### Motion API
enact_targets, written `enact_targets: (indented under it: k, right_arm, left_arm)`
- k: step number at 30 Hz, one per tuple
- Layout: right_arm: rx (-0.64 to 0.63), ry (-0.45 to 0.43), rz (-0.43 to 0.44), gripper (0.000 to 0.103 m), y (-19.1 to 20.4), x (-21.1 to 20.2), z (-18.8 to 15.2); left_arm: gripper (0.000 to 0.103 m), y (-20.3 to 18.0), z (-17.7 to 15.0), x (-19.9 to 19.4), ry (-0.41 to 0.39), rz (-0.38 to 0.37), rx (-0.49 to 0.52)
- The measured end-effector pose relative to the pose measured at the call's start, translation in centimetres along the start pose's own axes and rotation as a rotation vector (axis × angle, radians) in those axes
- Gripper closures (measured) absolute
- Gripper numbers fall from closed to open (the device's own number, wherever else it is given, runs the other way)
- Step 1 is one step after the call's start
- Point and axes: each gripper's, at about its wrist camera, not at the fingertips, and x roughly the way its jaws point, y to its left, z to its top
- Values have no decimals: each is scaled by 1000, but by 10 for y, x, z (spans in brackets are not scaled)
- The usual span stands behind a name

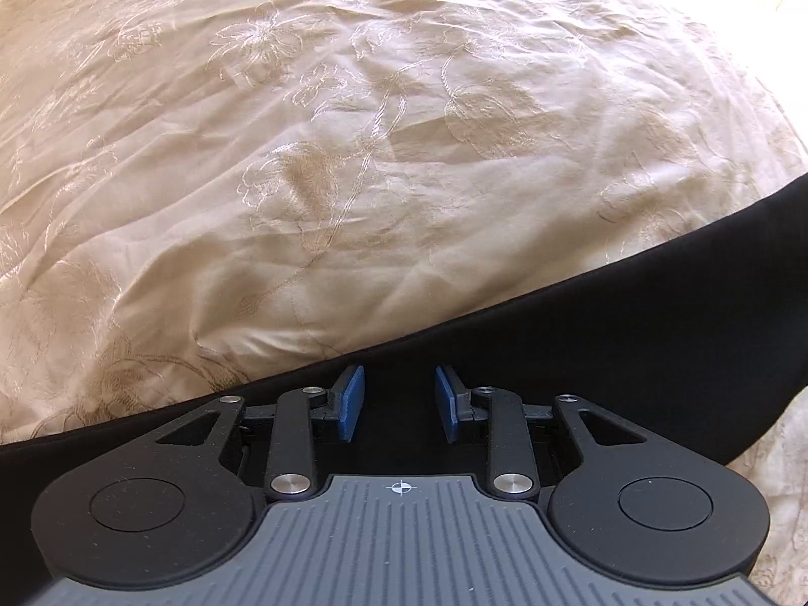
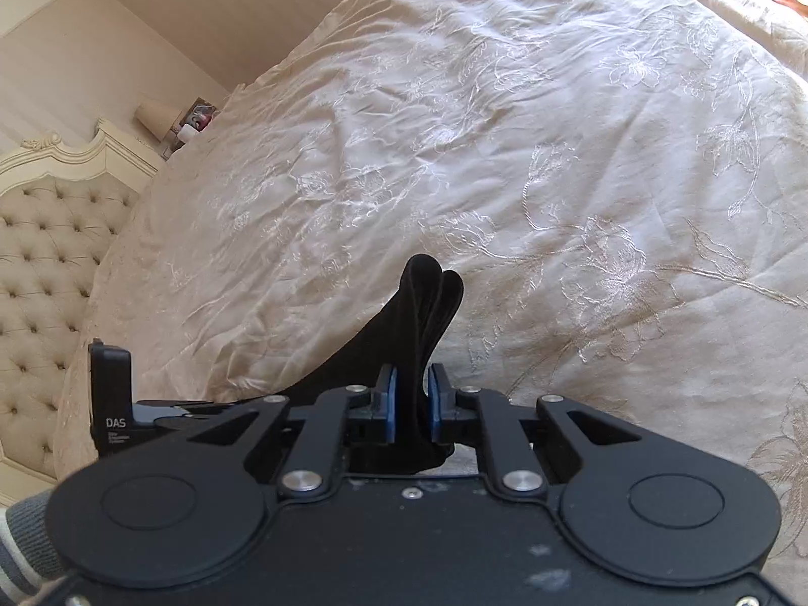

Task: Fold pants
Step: 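Grasp the pants strip end with the right gripper and lift it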

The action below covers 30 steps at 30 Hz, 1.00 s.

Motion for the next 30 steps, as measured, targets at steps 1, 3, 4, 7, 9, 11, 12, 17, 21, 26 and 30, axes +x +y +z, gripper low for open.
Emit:
enact_targets:
  k: [1, 3, 4, 7, 9, 11, 12, 17, 21, 26, 30]
  right_arm:
    - [-10, 0, -14, 90, 5, 0, 0]
    - [2, -8, -24, 90, 9, -2, 0]
    - [7, -11, -29, 90, 11, -3, 0]
    - [13, -23, -48, 91, 13, -11, -1]
    - [9, -33, -54, 91, 18, -15, -3]
    - [-7, -44, -66, 95, 29, -20, -4]
    - [-16, -48, -76, 95, 35, -21, -5]
    - [-70, -55, -116, 95, 64, -24, -10]
    - [-35, -68, -184, 95, 64, -21, -14]
    - [34, -65, -263, 95, 41, -22, -21]
    - [14, -67, -261, 95, 47, -29, -23]
  left_arm:
    - [73, 2, 2, -5, -10, -5, -13]
    - [72, 5, -1, -20, -51, 13, -34]
    - [72, 5, -5, -28, -69, 26, -30]
    - [72, -2, -29, -45, -94, 9, -10]
    - [72, -11, -48, -47, -87, -33, 22]
    - [72, -21, -62, -39, -63, -36, 82]
    - [72, -24, -66, -32, -47, -25, 104]
    - [71, -11, -68, -20, -31, -60, 69]
    - [71, 9, -66, -34, -59, -81, 21]
    - [71, 29, -72, -40, -52, -69, 7]
    - [70, 30, -68, -43, -79, -104, -10]
